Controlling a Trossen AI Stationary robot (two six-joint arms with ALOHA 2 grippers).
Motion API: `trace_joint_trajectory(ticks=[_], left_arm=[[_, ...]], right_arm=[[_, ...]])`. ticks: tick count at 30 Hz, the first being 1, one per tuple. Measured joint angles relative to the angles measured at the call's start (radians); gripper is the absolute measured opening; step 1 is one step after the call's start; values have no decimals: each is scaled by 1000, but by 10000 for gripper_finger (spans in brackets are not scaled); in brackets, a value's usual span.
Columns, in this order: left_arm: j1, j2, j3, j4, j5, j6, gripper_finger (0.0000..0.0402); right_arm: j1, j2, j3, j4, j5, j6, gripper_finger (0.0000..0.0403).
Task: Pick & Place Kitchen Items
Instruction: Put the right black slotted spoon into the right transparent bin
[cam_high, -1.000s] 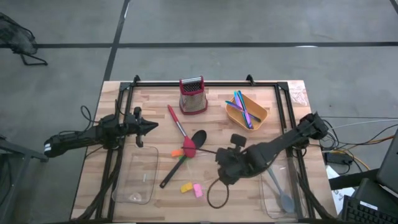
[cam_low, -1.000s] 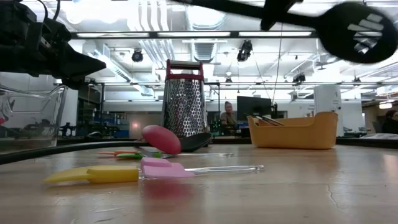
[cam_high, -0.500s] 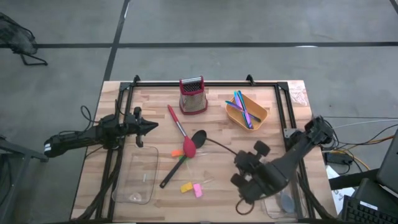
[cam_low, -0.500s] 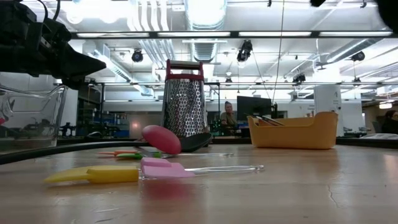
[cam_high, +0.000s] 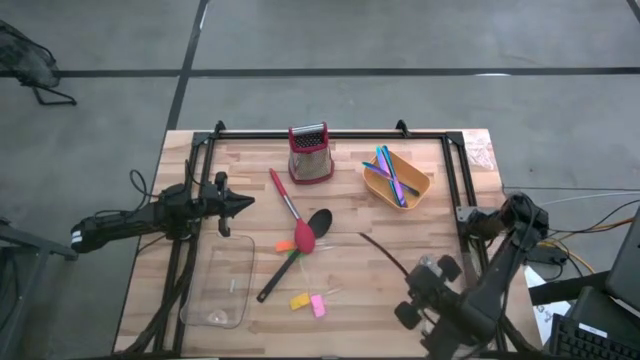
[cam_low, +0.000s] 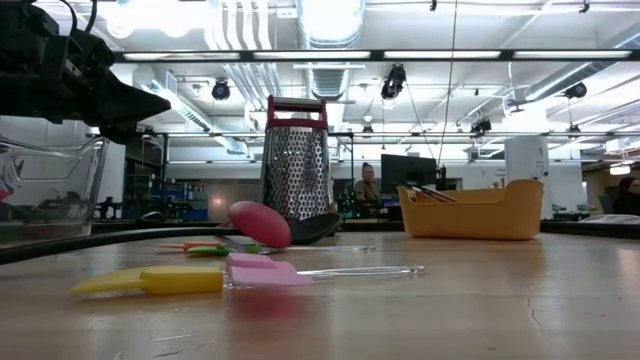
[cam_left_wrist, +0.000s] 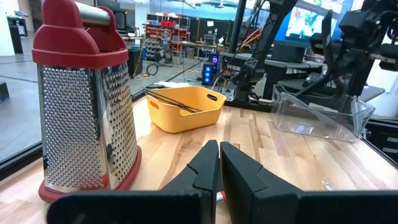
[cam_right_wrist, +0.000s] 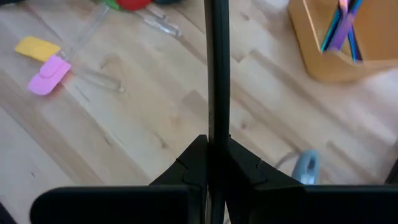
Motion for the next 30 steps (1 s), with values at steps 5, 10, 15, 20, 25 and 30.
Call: trace_joint_trajectory(ticks=[5,10,15,20,25,30], left_arm=[[0,0,0,0,0,0,23],[0,0,0,0,0,0,23],[0,0,0,0,0,0,23],[0,0,0,0,0,0,23],[0,0,0,0,0,0,23],[0,0,0,0,0,0,23]], right_arm=[[60,2,-52,0,-73,138,28],[116,3,-108,0,-120,293,28],[162,3,-171,2,-283,411,28],[179,3,-213,8,-336,450,28],[178,9,-240,12,-382,451,29],[178,11,-261,14,-440,453,29]])
